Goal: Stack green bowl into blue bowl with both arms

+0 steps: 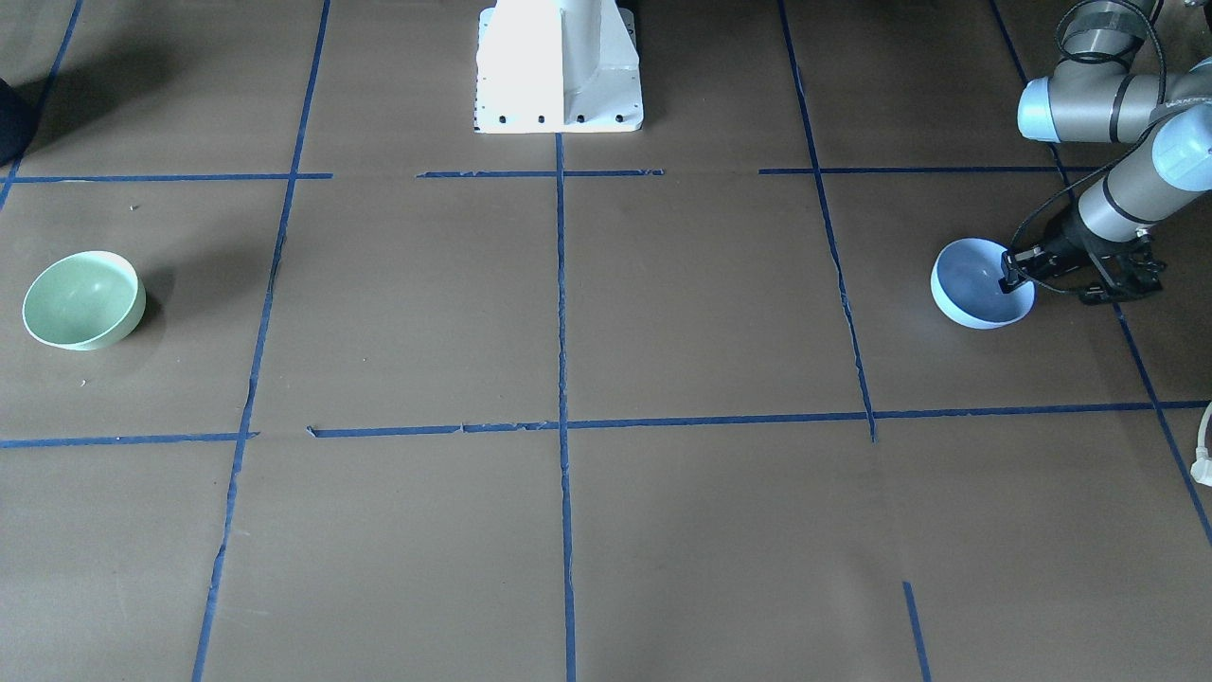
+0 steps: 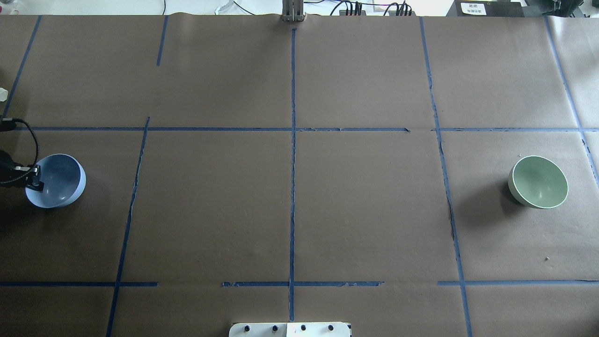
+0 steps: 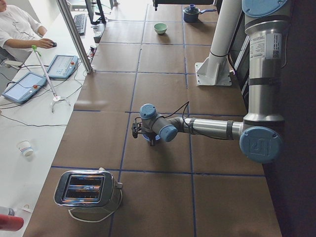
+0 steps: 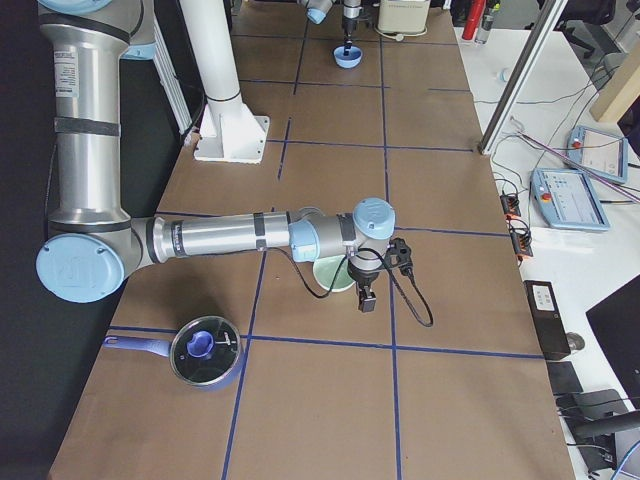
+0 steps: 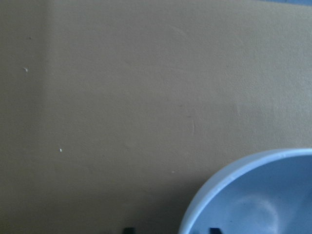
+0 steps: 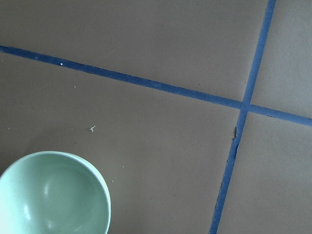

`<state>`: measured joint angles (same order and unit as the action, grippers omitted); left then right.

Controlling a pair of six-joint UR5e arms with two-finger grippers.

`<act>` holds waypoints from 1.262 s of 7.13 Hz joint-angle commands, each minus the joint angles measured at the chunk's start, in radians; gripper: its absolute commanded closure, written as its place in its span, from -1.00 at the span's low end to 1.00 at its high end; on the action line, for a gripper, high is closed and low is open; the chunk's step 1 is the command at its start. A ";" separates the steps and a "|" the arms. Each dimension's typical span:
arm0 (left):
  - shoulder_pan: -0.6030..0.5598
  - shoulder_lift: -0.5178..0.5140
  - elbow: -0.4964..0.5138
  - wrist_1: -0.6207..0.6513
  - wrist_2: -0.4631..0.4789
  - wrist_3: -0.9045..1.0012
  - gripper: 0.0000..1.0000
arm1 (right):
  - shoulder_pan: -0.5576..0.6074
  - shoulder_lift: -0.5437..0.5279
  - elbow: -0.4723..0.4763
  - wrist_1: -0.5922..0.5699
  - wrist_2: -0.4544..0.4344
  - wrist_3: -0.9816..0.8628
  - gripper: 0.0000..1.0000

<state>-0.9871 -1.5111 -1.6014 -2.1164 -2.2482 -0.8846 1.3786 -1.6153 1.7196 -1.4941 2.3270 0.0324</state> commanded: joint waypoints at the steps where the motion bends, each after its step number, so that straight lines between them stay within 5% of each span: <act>1: 0.010 -0.091 -0.037 -0.030 -0.020 -0.202 0.83 | -0.001 0.002 0.000 0.002 0.000 0.001 -1.00; 4: 0.217 -0.379 -0.066 -0.019 -0.010 -0.591 0.83 | -0.003 0.002 0.003 0.003 0.000 0.000 -1.00; 7: 0.460 -0.628 -0.043 0.089 0.242 -0.767 0.83 | -0.003 0.002 0.006 0.002 0.003 -0.002 -1.00; 9: 0.502 -0.664 0.000 0.104 0.320 -0.760 0.78 | -0.003 0.002 0.008 0.002 0.005 0.000 -1.00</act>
<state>-0.5122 -2.1509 -1.6230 -2.0252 -1.9700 -1.6437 1.3760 -1.6138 1.7266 -1.4917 2.3310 0.0317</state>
